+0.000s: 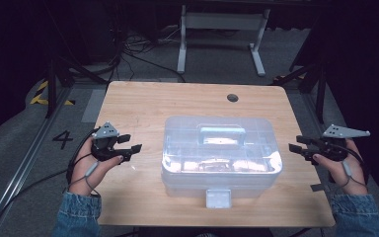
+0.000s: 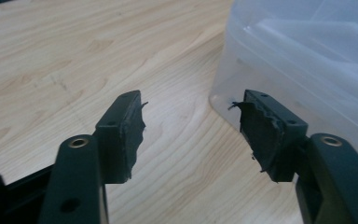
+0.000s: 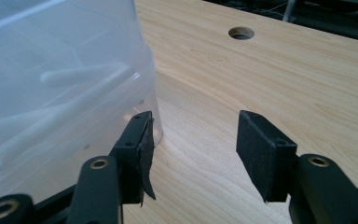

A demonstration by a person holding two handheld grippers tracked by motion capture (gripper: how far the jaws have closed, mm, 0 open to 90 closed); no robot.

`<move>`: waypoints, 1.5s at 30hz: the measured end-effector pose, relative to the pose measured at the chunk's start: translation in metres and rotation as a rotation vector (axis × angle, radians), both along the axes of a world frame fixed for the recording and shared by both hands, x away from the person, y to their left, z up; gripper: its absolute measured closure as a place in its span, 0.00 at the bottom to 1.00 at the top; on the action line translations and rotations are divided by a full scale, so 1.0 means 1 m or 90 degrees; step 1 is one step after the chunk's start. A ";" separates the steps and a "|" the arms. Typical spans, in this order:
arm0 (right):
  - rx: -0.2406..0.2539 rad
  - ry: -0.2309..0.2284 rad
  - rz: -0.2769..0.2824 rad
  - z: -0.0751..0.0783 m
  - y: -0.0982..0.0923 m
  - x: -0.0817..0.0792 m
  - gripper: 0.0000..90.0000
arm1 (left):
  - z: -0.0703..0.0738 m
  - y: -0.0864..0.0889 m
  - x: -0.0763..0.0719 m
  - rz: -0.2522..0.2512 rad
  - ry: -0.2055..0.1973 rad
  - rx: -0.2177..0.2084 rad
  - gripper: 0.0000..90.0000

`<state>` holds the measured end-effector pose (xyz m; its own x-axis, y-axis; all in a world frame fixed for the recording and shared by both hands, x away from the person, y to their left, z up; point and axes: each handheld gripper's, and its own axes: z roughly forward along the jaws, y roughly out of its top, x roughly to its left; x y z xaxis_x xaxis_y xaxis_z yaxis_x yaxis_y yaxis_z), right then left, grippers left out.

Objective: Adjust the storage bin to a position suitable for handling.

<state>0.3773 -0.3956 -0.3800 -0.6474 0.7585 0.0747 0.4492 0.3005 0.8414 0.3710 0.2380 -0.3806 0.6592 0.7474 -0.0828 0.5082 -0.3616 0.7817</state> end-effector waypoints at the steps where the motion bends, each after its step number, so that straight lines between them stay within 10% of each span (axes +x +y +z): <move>1: 0.002 -0.002 0.002 0.001 0.001 -0.001 0.52 | 0.002 -0.001 0.000 -0.006 -0.004 0.004 0.45; 21: 0.007 -0.006 -0.013 0.007 -0.001 -0.012 0.51 | 0.060 -0.037 0.001 -0.079 -0.044 -0.013 0.44; 45: 0.010 0.008 -0.013 0.005 0.001 -0.014 0.49 | 0.094 -0.139 0.007 -0.213 -0.070 -0.013 0.44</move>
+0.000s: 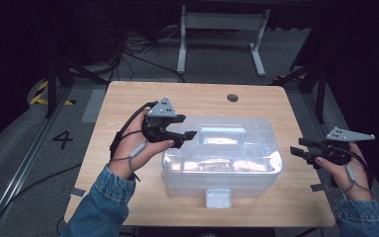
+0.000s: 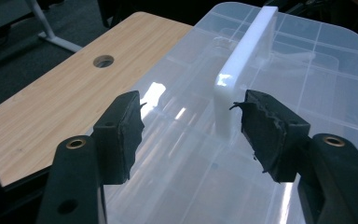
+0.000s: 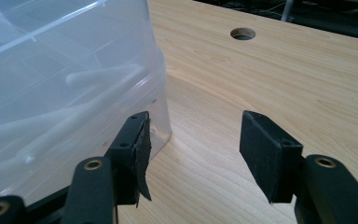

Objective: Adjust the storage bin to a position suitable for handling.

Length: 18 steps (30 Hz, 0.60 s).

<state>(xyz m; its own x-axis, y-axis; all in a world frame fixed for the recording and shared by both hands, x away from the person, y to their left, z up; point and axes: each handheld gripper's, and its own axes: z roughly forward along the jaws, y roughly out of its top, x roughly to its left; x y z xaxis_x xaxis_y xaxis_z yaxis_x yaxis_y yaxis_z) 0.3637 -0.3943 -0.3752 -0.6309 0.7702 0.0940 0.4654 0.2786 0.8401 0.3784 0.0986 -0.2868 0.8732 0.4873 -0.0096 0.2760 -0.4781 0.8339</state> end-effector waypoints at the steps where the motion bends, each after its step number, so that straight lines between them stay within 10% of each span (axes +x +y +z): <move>1: 0.000 0.000 0.000 0.000 0.000 0.000 0.49 | 0.000 -0.004 0.000 -0.005 0.000 0.000 0.44; 18: -0.002 0.001 0.005 -0.001 0.002 0.000 0.49 | -0.010 -0.037 0.007 -0.036 0.003 0.047 0.49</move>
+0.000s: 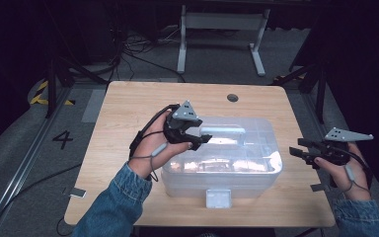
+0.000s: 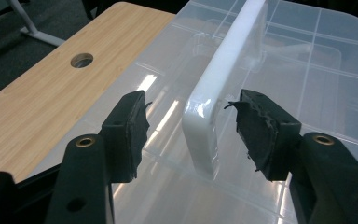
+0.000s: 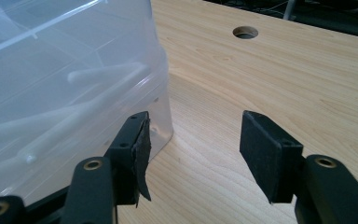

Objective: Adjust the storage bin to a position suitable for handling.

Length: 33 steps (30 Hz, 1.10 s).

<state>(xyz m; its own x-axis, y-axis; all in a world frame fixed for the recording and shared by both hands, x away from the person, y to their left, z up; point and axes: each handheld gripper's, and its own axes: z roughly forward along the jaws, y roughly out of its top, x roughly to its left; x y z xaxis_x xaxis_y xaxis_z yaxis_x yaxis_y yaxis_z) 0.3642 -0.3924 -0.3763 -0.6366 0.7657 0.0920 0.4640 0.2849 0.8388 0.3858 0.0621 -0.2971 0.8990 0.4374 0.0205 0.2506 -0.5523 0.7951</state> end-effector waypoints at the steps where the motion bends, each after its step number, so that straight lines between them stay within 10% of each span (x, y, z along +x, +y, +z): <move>1: 0.000 0.000 0.000 0.000 0.000 0.000 0.49 | -0.001 -0.001 0.000 0.000 0.002 0.001 0.50; 13: -0.002 -0.003 -0.004 -0.001 0.000 0.000 0.50 | 0.000 -0.008 0.000 -0.023 -0.006 0.010 0.74; 33: 0.001 0.000 0.000 -0.003 0.000 0.002 0.49 | 0.015 -0.014 0.006 -0.028 -0.009 0.085 0.78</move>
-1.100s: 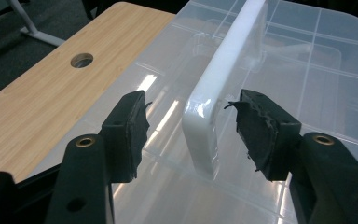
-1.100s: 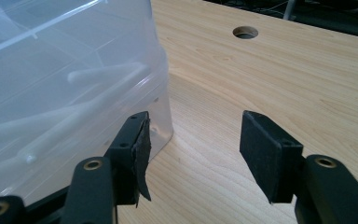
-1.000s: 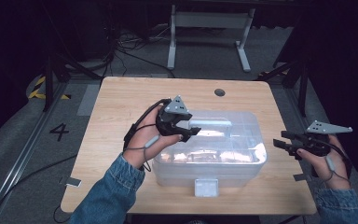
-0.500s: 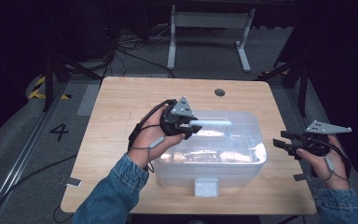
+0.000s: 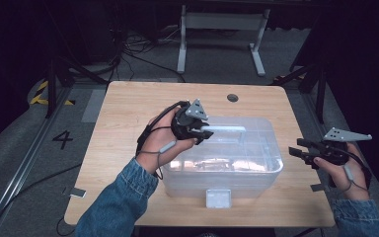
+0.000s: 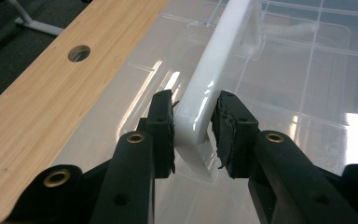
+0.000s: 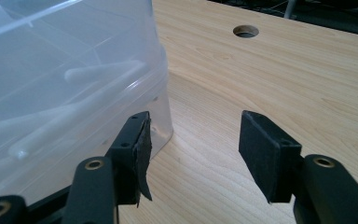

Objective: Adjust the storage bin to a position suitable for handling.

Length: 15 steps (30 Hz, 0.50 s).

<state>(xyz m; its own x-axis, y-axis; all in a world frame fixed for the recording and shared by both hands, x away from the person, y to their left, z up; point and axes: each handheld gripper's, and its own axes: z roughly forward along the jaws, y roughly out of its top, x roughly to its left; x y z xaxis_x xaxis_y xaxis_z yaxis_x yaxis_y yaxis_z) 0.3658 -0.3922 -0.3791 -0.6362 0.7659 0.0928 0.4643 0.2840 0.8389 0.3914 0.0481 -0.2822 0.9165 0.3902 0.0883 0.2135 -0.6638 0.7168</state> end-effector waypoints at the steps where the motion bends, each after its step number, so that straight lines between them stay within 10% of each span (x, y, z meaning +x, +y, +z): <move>1: 0.000 0.000 0.000 0.000 0.000 0.000 0.49 | 0.002 0.000 0.001 0.000 0.001 0.000 0.78; 15: 0.002 0.001 0.001 -0.001 -0.001 0.001 0.49 | 0.017 -0.002 0.021 0.013 0.001 0.012 0.77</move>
